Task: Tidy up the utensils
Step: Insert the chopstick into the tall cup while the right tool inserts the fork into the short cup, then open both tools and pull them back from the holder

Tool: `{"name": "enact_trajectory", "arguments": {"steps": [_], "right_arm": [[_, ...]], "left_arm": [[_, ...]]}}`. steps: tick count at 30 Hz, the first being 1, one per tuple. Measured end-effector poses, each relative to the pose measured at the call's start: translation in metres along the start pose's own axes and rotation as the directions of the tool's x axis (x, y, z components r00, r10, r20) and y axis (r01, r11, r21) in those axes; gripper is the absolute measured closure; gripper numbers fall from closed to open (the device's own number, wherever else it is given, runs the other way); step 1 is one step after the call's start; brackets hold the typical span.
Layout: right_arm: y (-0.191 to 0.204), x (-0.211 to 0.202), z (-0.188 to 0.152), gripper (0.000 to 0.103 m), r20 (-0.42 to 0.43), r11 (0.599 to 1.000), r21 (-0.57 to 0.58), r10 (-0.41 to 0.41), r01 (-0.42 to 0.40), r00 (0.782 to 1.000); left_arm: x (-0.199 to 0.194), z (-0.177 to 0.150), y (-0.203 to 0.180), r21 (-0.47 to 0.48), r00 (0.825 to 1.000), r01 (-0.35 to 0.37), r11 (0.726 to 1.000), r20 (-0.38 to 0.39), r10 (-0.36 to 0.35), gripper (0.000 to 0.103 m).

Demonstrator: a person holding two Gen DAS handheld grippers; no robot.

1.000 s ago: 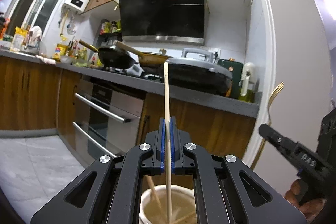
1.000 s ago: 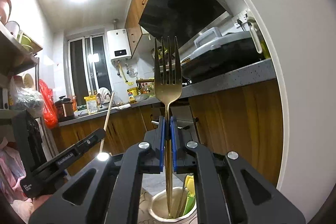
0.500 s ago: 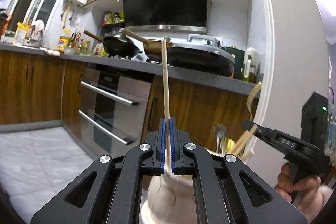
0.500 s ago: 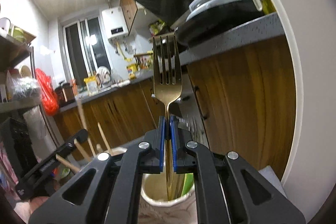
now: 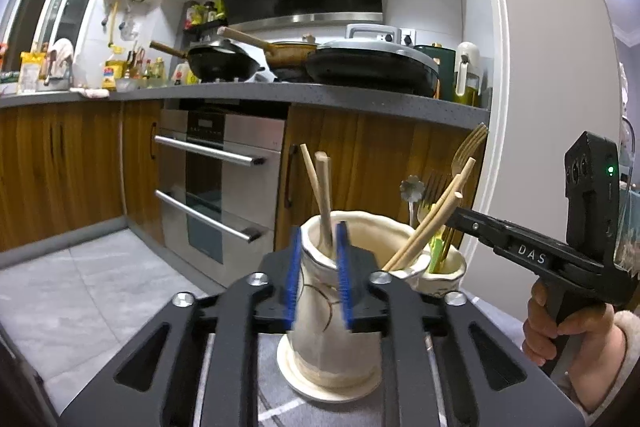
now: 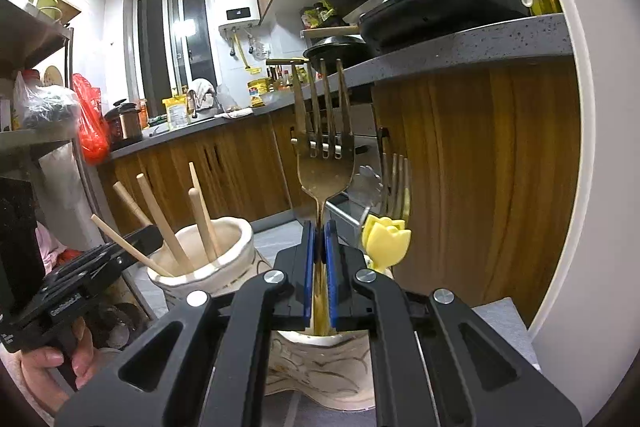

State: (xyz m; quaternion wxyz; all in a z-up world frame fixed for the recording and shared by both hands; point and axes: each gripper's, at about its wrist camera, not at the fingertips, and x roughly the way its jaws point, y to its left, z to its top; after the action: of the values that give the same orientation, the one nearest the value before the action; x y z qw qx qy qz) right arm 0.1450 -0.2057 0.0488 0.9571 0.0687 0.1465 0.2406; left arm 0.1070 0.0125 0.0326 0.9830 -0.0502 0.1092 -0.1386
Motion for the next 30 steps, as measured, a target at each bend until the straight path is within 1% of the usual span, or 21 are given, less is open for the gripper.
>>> {"name": "enact_trajectory", "arguments": {"steps": [4,6,8,12,14,15,16,18,19,20,21,22,23,24,25,26,29,30], "right_arm": [[-0.006,-0.006,-0.003,0.097,0.009,0.999,0.0,-0.051,0.051,0.999],[-0.009,-0.008,-0.004,0.096,0.008,0.998,0.002,-0.066,0.066,0.998],[-0.011,-0.008,-0.004,0.095,0.005,0.997,0.005,-0.081,0.081,0.997],[-0.016,-0.005,-0.003,0.092,-0.008,0.996,0.024,-0.089,0.09,0.996],[-0.017,-0.005,-0.003,0.073,-0.005,0.996,0.031,-0.089,0.089,0.996],[-0.017,-0.006,-0.003,0.07,-0.005,0.995,0.034,-0.092,0.092,0.996],[-0.017,-0.006,-0.004,0.069,-0.008,0.995,0.034,-0.093,0.093,0.996],[-0.016,-0.007,-0.005,0.069,-0.012,0.995,0.027,-0.098,0.098,0.995],[-0.015,-0.009,-0.006,0.068,-0.014,0.995,0.025,-0.096,0.097,0.995],[-0.015,-0.01,-0.006,0.064,-0.016,0.995,0.022,-0.097,0.098,0.995],[-0.013,-0.012,-0.007,0.06,-0.017,0.995,0.019,-0.099,0.099,0.995],[-0.012,-0.014,-0.008,0.053,-0.017,0.995,0.015,-0.101,0.102,0.995],[-0.011,-0.016,-0.009,0.049,-0.019,0.995,0.012,-0.104,0.104,0.994],[-0.01,-0.019,-0.011,0.046,-0.027,0.994,0.006,-0.108,0.108,0.994],[-0.009,-0.021,-0.012,0.04,-0.035,0.994,0.002,-0.112,0.112,0.993],[-0.008,-0.023,-0.014,0.033,-0.045,0.993,-0.004,-0.119,0.119,0.992],[-0.007,-0.035,-0.024,0.018,-0.065,0.992,-0.015,-0.127,0.127,0.99],[-0.005,-0.039,-0.027,0.016,-0.069,0.991,-0.021,-0.13,0.129,0.989]], "left_arm": [[-0.001,0.001,0.0,0.009,1.0,-0.014,1.0,-0.002,0.014,0.081],[-0.002,0.001,0.001,0.005,1.0,-0.016,1.0,-0.004,0.016,0.077],[-0.002,0.0,0.001,0.002,1.0,-0.018,1.0,-0.009,0.018,0.071],[-0.004,0.0,0.004,-0.009,1.0,-0.021,1.0,-0.011,0.021,0.067],[-0.005,0.0,0.005,-0.011,1.0,-0.022,1.0,-0.01,0.022,0.065],[-0.005,-0.001,0.005,-0.012,1.0,-0.023,1.0,-0.01,0.023,0.065],[-0.006,-0.001,0.006,-0.014,1.0,-0.025,1.0,-0.01,0.025,0.064],[-0.008,-0.002,0.007,-0.018,1.0,-0.026,1.0,-0.011,0.026,0.063],[-0.01,-0.002,0.007,-0.02,1.0,-0.027,0.999,-0.01,0.027,0.061],[-0.012,-0.003,0.007,-0.022,1.0,-0.029,0.999,-0.007,0.028,0.057],[-0.014,-0.003,0.007,-0.023,1.0,-0.03,0.999,-0.006,0.03,0.054],[-0.017,-0.004,0.007,-0.023,0.999,-0.035,0.999,-0.001,0.035,0.05],[-0.02,-0.005,0.006,-0.022,0.999,-0.041,0.999,0.003,0.041,0.043],[-0.022,-0.005,0.006,-0.023,0.999,-0.047,0.999,0.007,0.047,0.039],[-0.025,-0.006,0.006,-0.025,0.999,-0.053,0.998,0.011,0.054,0.032],[-0.028,-0.008,0.005,-0.027,0.998,-0.059,0.998,0.013,0.06,0.025],[-0.036,-0.011,0.004,-0.029,0.996,-0.086,0.996,0.014,0.086,0.016],[-0.04,-0.012,0.003,-0.027,0.995,-0.097,0.995,0.012,0.097,0.014]]}}
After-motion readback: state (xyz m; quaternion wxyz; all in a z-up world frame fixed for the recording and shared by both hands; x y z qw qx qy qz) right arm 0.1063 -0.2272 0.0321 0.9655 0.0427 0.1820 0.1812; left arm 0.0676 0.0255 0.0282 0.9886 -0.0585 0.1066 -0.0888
